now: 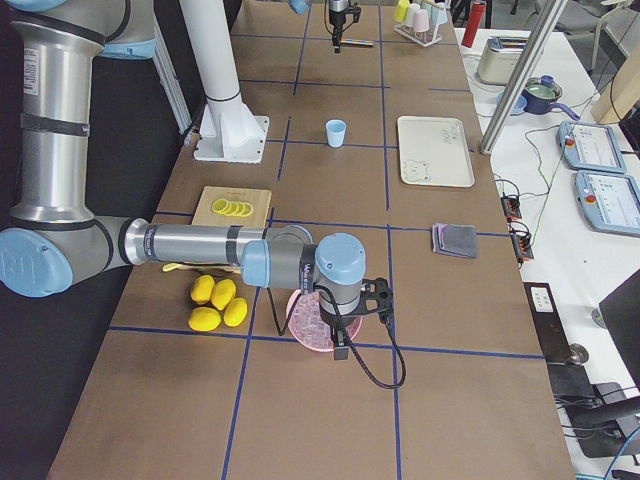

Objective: Mash ice and strawberries in cup
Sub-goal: 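Carry the strawberry with the left gripper over the light-blue cup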

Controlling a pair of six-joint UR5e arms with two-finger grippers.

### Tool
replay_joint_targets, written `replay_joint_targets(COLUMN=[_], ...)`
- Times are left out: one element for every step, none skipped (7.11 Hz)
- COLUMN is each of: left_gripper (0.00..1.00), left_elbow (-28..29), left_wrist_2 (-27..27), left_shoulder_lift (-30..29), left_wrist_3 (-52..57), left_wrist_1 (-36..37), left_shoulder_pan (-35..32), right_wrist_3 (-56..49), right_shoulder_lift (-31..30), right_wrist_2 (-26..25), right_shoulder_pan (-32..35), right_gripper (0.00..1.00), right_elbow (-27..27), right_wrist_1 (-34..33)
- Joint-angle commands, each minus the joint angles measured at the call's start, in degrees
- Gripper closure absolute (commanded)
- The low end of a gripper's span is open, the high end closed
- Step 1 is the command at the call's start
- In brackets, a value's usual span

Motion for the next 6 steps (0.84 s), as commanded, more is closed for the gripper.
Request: replay_joint_targets(left_gripper=[1.00, 1.00, 1.00, 1.00, 1.00, 1.00], left_elbow=[-7.60, -7.18, -6.57, -4.13, -0.80, 3.59], left_wrist_2=[-0.26, -0.08, -0.17, -0.08, 0.44, 0.53], left_shoulder_lift=[-14.73, -24.64, -31.61, -35.95, -40.60, -46.30], left_wrist_3=[2.76, 2.67, 1.80, -2.56, -9.13, -15.02], left_wrist_1=[26.02, 37.01, 43.04, 43.27, 43.10, 42.84], left_shoulder_pan=[-0.99, -0.82, -0.56, 0.92, 4.94, 7.33], right_wrist_3=[0.00, 0.00, 0.00, 0.00, 0.00, 0.00], right_shoulder_lift=[0.00, 0.00, 0.00, 0.00, 0.00, 0.00], right_wrist_2=[0.00, 0.00, 0.00, 0.00, 0.00, 0.00], right_shoulder_pan=[0.00, 0.00, 0.00, 0.00, 0.00, 0.00], right_gripper=[0.00, 0.00, 0.00, 0.00, 0.00, 0.00], right_elbow=[-0.02, -0.11, -0.11, -0.11, -0.11, -0.11], right_wrist_1=[0.06, 0.06, 0.06, -0.03, 0.06, 0.06])
